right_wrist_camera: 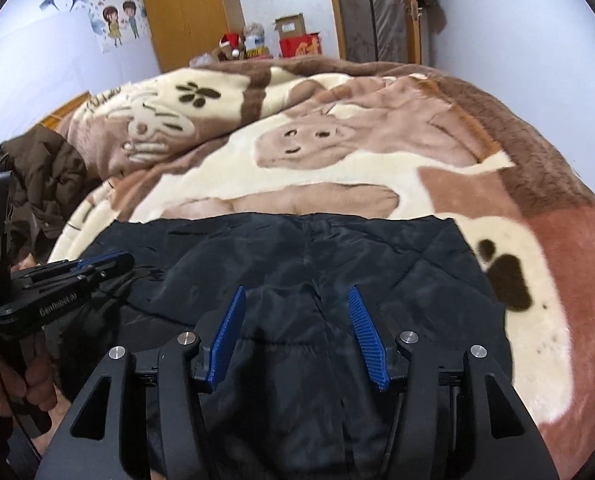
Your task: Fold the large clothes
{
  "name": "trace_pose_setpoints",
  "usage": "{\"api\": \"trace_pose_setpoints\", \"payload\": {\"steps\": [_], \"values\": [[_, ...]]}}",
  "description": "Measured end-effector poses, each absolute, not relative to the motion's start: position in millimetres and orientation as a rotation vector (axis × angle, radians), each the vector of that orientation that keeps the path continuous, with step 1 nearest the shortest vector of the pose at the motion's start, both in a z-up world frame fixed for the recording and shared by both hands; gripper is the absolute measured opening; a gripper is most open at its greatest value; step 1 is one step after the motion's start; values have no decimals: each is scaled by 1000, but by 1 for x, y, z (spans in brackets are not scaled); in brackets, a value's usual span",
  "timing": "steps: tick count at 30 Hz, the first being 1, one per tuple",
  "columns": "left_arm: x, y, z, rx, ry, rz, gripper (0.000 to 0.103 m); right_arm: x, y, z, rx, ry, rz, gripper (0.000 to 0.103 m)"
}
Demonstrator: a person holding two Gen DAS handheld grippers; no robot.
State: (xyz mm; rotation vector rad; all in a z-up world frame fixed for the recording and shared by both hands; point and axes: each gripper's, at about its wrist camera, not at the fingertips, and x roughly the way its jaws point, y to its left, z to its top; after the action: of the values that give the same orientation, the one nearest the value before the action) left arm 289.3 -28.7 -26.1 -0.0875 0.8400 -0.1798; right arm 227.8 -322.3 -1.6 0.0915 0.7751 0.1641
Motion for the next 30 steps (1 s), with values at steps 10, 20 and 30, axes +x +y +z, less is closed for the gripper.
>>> {"api": "trace_pose_setpoints", "payload": {"steps": [10, 20, 30], "values": [[245, 5, -24, -98, 808, -105, 48, 182, -350, -7, 97, 776, 91, 56], [218, 44, -31, -67, 800, -33, 51, 166, -379, -17, 101, 776, 20, 57], [242, 123, -78, -212, 898, 69, 54, 188, -417, -60, 151, 878, -67, 73]]}}
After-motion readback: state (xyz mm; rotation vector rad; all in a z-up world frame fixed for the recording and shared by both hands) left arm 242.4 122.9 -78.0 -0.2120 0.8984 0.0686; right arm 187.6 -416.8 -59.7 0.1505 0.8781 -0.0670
